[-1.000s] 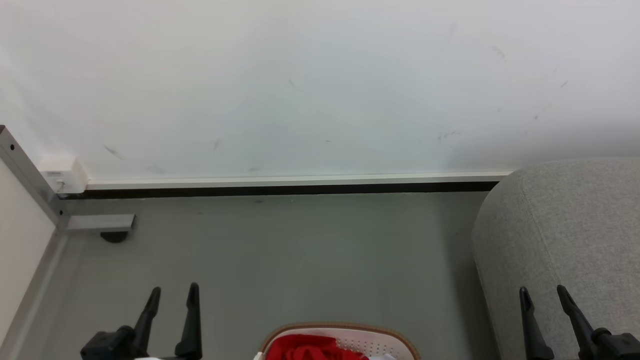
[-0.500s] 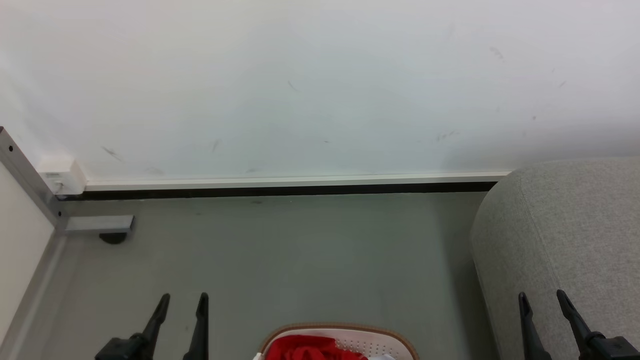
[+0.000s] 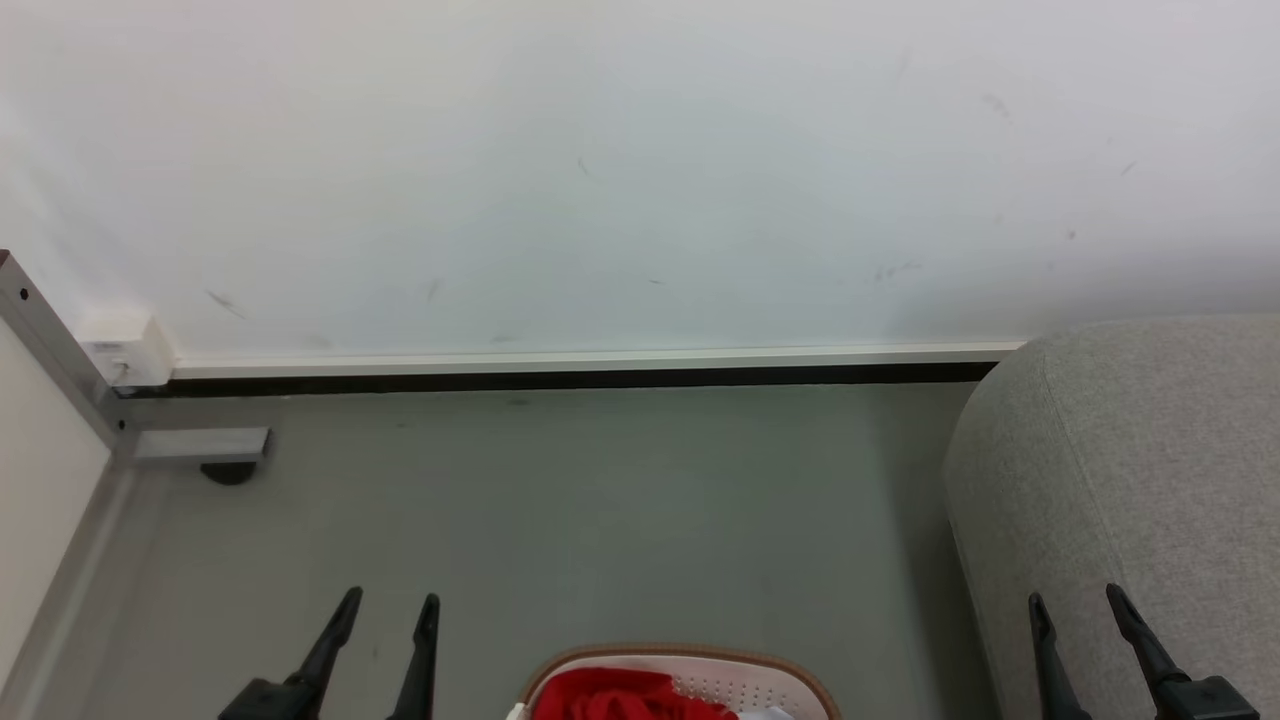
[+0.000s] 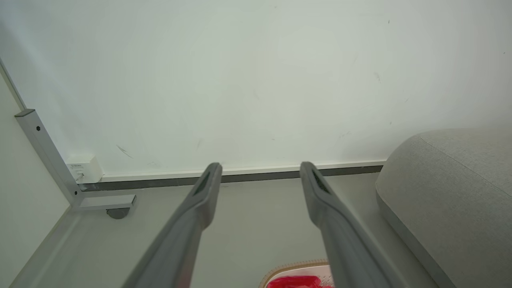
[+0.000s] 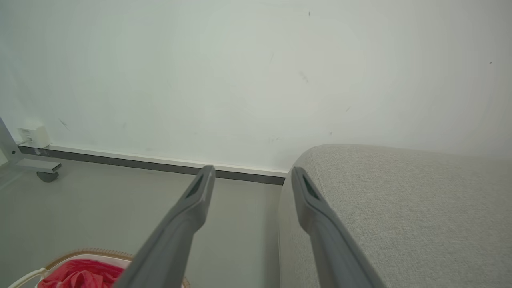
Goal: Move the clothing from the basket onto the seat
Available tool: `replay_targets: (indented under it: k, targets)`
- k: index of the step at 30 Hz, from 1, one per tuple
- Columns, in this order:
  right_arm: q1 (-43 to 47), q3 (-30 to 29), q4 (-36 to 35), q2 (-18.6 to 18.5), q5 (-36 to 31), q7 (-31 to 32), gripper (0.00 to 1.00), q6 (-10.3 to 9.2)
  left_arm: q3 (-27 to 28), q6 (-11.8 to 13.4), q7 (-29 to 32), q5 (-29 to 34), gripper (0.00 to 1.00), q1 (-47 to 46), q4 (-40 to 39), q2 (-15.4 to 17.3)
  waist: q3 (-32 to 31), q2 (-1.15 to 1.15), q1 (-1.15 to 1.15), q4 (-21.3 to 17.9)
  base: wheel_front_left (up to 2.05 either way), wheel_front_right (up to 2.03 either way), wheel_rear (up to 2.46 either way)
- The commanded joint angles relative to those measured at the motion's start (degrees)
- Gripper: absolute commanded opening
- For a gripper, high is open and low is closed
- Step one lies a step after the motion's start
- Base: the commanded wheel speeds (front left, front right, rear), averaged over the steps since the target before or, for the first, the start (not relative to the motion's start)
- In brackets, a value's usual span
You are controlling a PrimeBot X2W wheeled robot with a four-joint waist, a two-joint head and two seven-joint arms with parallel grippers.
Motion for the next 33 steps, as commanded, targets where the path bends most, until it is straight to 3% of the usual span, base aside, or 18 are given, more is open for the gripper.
replay_targets:
  k: [1,10,18,33]
  targets:
    - [0.6,-0.1,0.1,0.0,-0.3,-0.4,1.00,-0.12,0.1,-0.1,-0.1,0.7,1.00,0.6,0.1,0.0,0.2,0.00,0.00,0.0,0.00,0.00,0.00]
    - [-0.6,0.1,0.0,0.0,0.1,-0.4,1.00,-0.12,0.0,-0.2,-0.1,1.2,1.00,-0.8,0.0,-0.2,1.4,0.00,0.00,-0.6,0.00,0.00,0.00]
    - [-2.5,0.5,-1.1,0.0,0.9,-0.3,1.00,-0.12,-3.8,-0.6,-0.1,0.9,1.00,-3.8,2.2,0.8,5.3,0.00,0.00,-2.7,0.00,0.00,0.00]
    - [-11.8,2.2,-4.9,0.0,2.8,-0.3,1.00,-0.12,-23.4,-0.6,4.4,-2.4,1.00,-17.2,15.0,6.3,20.2,0.00,0.00,-7.4,0.00,0.00,0.00]
